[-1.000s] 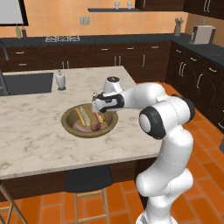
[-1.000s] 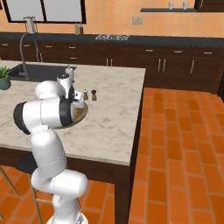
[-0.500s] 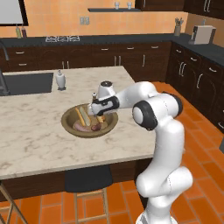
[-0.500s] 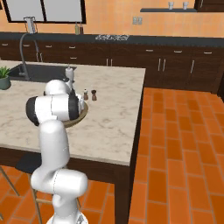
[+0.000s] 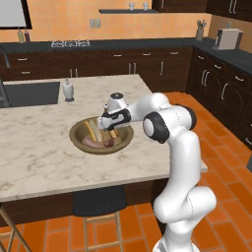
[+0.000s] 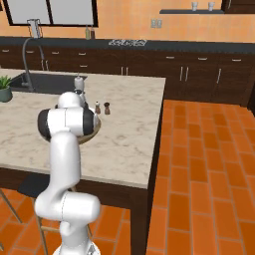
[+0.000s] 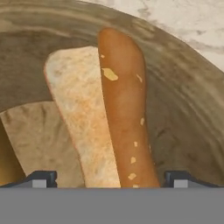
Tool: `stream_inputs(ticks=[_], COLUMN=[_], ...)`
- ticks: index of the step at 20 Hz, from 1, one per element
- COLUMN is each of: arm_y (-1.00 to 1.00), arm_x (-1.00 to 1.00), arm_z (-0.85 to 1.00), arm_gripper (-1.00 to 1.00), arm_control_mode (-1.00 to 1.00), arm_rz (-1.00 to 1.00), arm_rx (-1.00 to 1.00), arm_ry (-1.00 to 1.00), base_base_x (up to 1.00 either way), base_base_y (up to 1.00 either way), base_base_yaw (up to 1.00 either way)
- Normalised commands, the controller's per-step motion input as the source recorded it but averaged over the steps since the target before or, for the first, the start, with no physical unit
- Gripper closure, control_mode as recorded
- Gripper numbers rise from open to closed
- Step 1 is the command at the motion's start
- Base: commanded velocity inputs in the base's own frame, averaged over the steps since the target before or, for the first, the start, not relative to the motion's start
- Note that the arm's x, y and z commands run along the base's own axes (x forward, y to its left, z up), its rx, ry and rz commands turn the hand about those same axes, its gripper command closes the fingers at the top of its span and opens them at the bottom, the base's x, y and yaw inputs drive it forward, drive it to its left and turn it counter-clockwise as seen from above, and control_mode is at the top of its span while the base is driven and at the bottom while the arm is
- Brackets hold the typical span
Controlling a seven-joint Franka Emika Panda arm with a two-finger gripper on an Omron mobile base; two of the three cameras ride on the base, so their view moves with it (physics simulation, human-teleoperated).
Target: Place one bun and one sausage from the bowl on each plate.
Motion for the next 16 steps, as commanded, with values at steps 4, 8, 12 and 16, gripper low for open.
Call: stream_inputs(ticks=[4, 8, 12, 16], arm_y=[0.0, 0.0, 0.0, 0.0], arm_x=[0.11, 0.0, 0.0, 0.0], arm_z=[-0.13, -0.02, -0.28, -0.25], arm_gripper=[-1.0, -1.0, -1.0, -1.0], arm_control_mode=[-1.0, -1.0, -1.0, -1.0], arm_rz=[0.0, 0.0, 0.01, 0.02], arm_rx=[0.0, 0.0, -0.02, -0.02], arm_ry=[0.0, 0.0, -0.02, -0.03], base_base_x=[0.0, 0.0, 0.0, 0.0], base_base_y=[0.0, 0.0, 0.0, 0.0], base_base_yaw=[0.0, 0.0, 0.0, 0.0])
